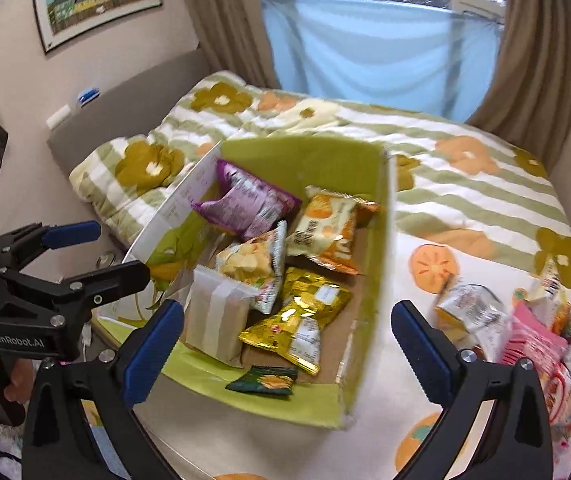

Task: Organize snacks
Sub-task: 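Grasp the silver chip bag with the left tool while the right tool grasps the pink cotton-candy bag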

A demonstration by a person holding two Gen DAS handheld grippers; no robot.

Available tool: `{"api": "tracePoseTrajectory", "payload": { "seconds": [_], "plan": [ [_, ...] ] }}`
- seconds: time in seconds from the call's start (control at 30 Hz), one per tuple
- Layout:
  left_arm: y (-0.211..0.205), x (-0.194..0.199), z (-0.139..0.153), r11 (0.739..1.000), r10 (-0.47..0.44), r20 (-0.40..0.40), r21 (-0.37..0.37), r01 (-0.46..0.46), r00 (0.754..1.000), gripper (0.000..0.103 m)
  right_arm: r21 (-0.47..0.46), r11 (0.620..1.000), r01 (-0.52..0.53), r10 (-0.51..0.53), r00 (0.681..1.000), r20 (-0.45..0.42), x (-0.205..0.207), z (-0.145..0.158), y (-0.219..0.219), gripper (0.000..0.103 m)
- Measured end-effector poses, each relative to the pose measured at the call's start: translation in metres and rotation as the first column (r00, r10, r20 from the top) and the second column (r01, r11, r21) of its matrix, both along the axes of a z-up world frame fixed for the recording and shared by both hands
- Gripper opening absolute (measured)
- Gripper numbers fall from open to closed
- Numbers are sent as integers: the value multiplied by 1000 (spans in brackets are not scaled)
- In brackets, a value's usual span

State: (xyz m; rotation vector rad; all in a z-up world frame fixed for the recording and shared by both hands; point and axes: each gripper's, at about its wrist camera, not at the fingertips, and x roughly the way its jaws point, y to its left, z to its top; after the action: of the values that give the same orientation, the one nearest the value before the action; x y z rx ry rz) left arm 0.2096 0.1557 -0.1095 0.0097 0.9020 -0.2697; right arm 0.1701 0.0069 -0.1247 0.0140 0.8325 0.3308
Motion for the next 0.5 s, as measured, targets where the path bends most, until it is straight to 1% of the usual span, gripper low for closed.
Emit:
{"api": "tracePoseTrajectory", "payload": {
  "seconds": [0.1,0.23,0.37,0.5],
  "plan": [
    [-20,0,10,999,-52,26,-14,53,998,98,5,998,65,-65,998,16,-13,10,-19,103],
    [-58,2,26,992,-122,62,-11,123,991,98,19,988,156,-156,987,42,-27,22,-52,103],
    [-102,6,37,981,-191,75,-18,193,979,98,21,966,256,-257,965,51,-41,31,-99,103],
    [-159,16,38,970,-244,67,-3,245,967,98,11,941,339,-339,939,57,-49,34,-144,103]
  ]
}}
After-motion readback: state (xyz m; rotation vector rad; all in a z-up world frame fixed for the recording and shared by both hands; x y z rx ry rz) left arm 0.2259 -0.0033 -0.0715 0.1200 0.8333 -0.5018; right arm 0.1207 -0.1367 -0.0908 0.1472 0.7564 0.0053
